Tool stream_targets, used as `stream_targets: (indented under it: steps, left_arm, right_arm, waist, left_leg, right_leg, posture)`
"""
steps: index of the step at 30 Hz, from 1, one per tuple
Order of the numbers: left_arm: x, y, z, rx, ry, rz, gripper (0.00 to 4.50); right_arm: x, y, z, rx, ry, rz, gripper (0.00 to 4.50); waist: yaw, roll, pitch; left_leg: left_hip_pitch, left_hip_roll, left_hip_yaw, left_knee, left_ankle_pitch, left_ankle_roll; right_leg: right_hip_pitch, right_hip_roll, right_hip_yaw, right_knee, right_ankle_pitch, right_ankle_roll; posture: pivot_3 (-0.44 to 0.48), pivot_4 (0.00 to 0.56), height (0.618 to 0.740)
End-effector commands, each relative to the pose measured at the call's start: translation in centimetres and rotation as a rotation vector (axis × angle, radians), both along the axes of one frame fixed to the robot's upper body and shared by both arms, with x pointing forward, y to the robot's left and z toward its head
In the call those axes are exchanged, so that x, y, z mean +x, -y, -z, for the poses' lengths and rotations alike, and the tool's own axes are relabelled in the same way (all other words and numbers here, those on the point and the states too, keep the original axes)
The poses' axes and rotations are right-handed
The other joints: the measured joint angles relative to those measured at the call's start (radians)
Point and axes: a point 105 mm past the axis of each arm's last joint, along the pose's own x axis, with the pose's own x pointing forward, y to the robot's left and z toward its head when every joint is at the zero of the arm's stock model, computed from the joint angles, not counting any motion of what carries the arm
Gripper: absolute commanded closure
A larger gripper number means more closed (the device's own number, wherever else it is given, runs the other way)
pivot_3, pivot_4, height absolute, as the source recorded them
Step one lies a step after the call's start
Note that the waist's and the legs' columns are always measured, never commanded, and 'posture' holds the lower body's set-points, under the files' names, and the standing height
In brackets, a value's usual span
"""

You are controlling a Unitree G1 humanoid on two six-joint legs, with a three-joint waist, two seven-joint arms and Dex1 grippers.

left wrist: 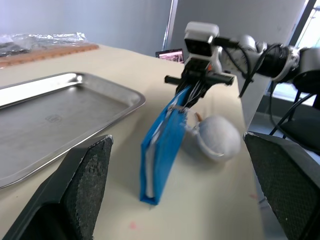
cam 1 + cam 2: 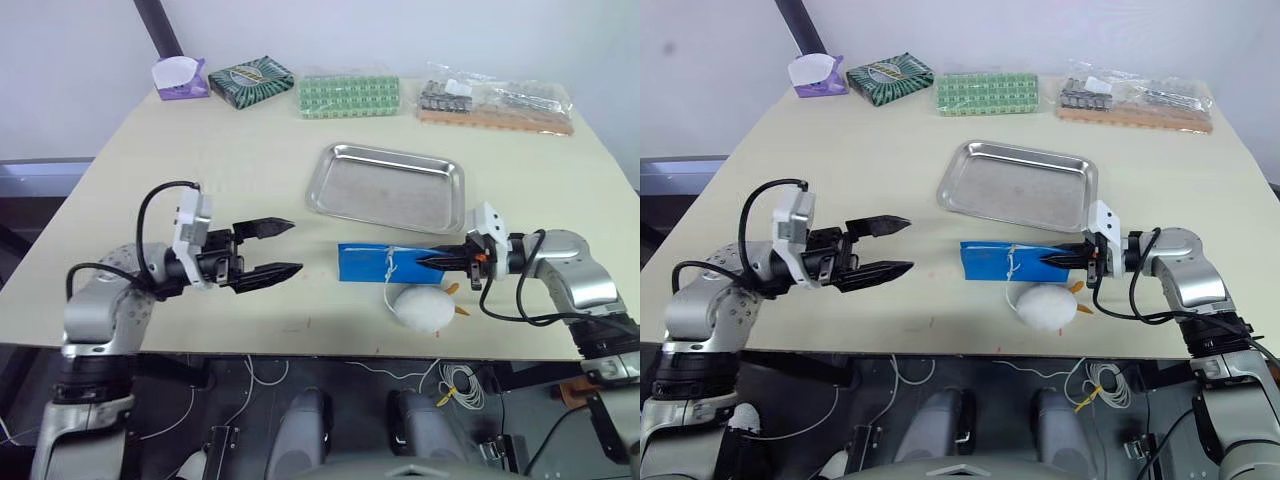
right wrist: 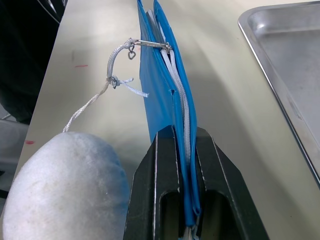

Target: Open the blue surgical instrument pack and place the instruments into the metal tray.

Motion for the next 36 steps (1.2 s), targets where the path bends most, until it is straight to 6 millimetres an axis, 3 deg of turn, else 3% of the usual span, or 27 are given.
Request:
stream_targets:
  steps: [1, 5, 8, 12, 14, 19, 24, 35, 36]
  left_arm:
    - [-1.4, 1.1, -0.7, 0.018, 0.012, 0.027, 0.06]
    - [-3.2, 5.2, 0.9, 0.09, 0.061, 0.065, 0.06]
    - [-4.0, 7.0, 1.6, 0.089, 0.012, 0.09, 0.06]
    - [-3.2, 7.9, 2.9, 0.15, -0.046, 0.022, 0.06]
    - [-3.4, 9.0, 3.5, 0.156, -0.107, 0.09, 0.06]
    - [-1.9, 10.9, 5.1, 0.151, -0.189, 0.071, 0.06]
    - [-1.6, 11.6, 5.6, 0.155, -0.205, 0.072, 0.06]
    - [-0.7, 15.3, 9.1, 0.238, -0.266, 0.061, 0.06]
    - [-0.7, 15.6, 9.2, 0.237, -0.267, 0.069, 0.28]
  right_arm:
    - [0.4, 1.1, -1.1, -0.011, 0.045, 0.029, 4.5]
    - [0.5, 1.3, -1.3, -0.019, 0.046, 0.039, 4.5]
    - [0.5, 1.3, -1.4, -0.019, 0.048, 0.043, 4.5]
    - [0.5, 1.4, -1.5, -0.021, 0.048, 0.05, 4.5]
    - [0.5, 1.4, -1.5, -0.022, 0.049, 0.053, 4.5]
    - [0.4, 1.5, -1.6, -0.022, 0.048, 0.068, 4.5]
    - [0.4, 1.5, -1.7, -0.02, 0.046, 0.076, 4.5]
    - [0.4, 1.1, -1.9, -0.015, 0.046, 0.088, 4.5]
    - [0.4, 1.1, -1.9, -0.015, 0.046, 0.088, 4.5]
  waist:
    - [-0.001, 0.0, 0.0]
    - [-0.003, 0.0, 0.0]
    - [0.006, 0.0, 0.0]
    - [0.003, 0.0, 0.0]
    - [0.005, 0.0, 0.0]
    - [0.006, 0.0, 0.0]
    - [0.001, 0.0, 0.0]
    - [0.004, 0.0, 0.0]
    - [0.003, 0.0, 0.0]
  left_leg:
    - [0.0, 0.0, 0.0, 0.0, 0.0, 0.0]
    - [0.0, 0.0, 0.001, -0.001, 0.0, 0.0]
    - [0.0, -0.001, 0.001, 0.0, 0.0, 0.0]
    - [0.001, -0.001, 0.001, 0.0, 0.0, 0.0]
    - [0.001, -0.001, 0.001, 0.0, 0.0, 0.0]
    - [0.001, -0.001, 0.001, 0.0, 0.0, 0.0]
    - [0.001, -0.001, 0.0, 0.0, 0.0, 0.0]
    - [0.001, -0.001, 0.001, 0.0, 0.0, 0.0]
    - [0.001, -0.001, 0.001, 0.0, 0.0, 0.0]
  right_leg:
    - [0.0, 0.0, 0.0, 0.0, 0.0, 0.0]
    - [0.0, -0.001, 0.001, -0.001, 0.0, 0.0]
    - [0.001, -0.001, 0.001, -0.001, 0.0, 0.0]
    - [0.0, 0.0, 0.001, 0.0, 0.0, 0.0]
    - [0.0, 0.0, 0.001, 0.0, 0.0, 0.0]
    - [0.001, 0.0, 0.001, 0.0, 0.0, 0.0]
    - [0.001, 0.001, 0.001, 0.0, 0.0, 0.0]
    - [0.001, 0.001, 0.002, 0.0, 0.0, 0.0]
    - [0.001, 0.001, 0.002, 0.0, 0.0, 0.0]
  posture:
    - [0.0, 0.15, 0.74]
    - [0.0, 0.15, 0.74]
    - [0.0, 0.15, 0.74]
    - [0.0, 0.15, 0.74]
    - [0.0, 0.15, 0.74]
    - [0.0, 0.15, 0.74]
    - [0.0, 0.15, 0.74]
    - [0.0, 0.15, 0.74]
    - [0.0, 0.15, 0.74]
